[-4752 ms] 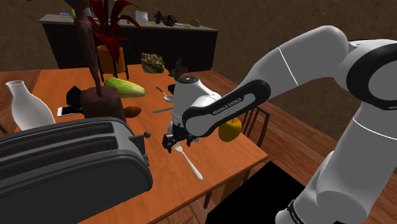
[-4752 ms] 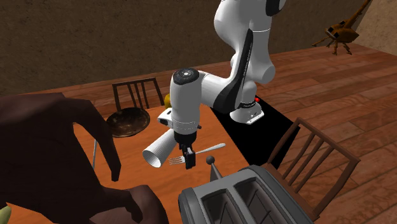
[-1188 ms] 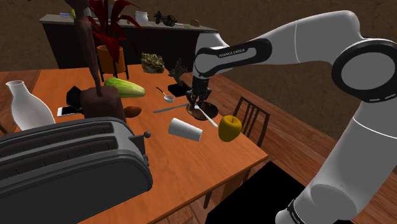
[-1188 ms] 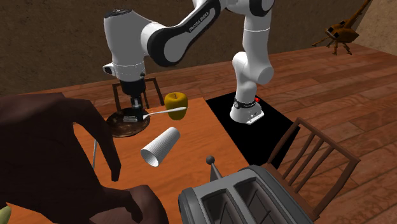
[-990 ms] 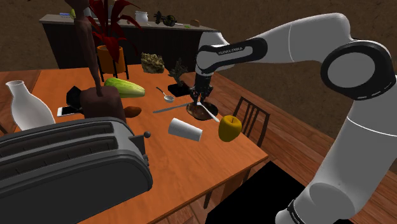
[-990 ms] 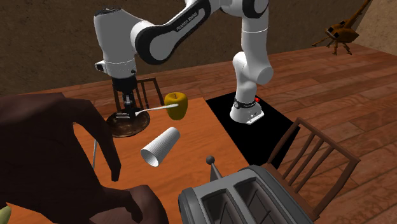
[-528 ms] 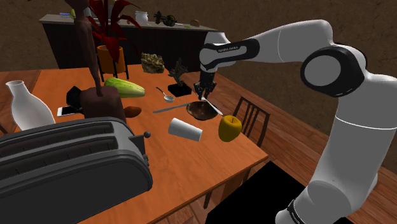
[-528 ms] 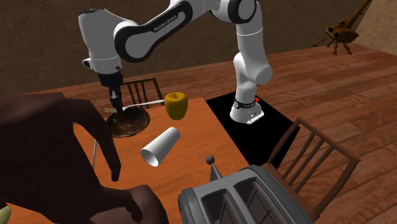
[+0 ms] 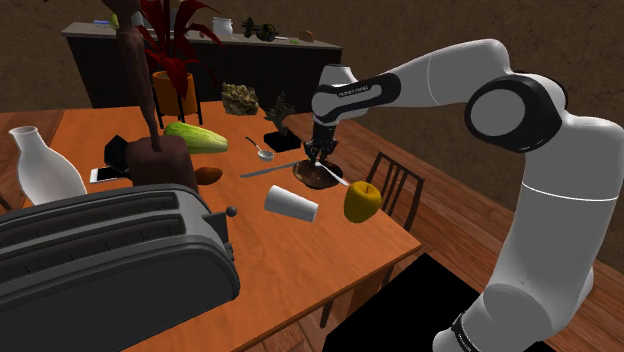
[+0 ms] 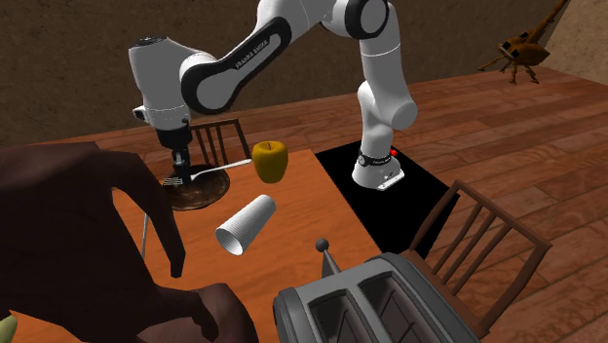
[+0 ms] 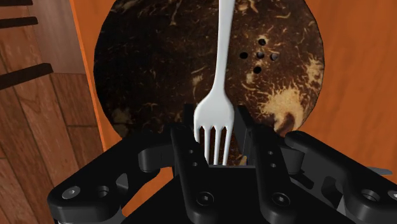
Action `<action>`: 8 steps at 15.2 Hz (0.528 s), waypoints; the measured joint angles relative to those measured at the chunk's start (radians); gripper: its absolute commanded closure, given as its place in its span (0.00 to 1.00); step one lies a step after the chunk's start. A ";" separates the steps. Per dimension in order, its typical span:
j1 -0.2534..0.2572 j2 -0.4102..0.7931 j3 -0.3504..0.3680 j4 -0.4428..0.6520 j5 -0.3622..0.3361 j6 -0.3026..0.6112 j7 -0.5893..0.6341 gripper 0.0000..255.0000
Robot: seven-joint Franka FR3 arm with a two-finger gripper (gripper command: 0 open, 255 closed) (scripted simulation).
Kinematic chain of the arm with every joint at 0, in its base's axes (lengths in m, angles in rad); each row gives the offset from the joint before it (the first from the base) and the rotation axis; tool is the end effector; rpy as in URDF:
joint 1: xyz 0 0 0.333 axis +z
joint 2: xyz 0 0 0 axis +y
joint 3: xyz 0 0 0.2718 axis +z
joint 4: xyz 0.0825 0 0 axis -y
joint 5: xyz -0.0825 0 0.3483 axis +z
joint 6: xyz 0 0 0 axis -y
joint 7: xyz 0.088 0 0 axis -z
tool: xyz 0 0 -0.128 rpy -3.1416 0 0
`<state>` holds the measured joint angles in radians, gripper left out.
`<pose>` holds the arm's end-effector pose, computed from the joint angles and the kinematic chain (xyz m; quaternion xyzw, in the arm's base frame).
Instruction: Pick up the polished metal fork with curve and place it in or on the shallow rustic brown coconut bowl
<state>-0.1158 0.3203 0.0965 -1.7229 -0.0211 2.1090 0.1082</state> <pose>0.6075 -0.0168 0.3588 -0.9975 0.0615 -0.0334 0.0073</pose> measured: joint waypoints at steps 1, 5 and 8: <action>0.000 0.005 0.000 -0.007 0.000 0.012 -0.001 1.00; 0.000 0.021 -0.001 -0.034 -0.002 0.055 0.000 1.00; 0.000 0.023 -0.001 -0.035 -0.002 0.058 0.000 1.00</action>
<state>-0.1160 0.3433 0.0951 -1.7581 -0.0235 2.1670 0.1083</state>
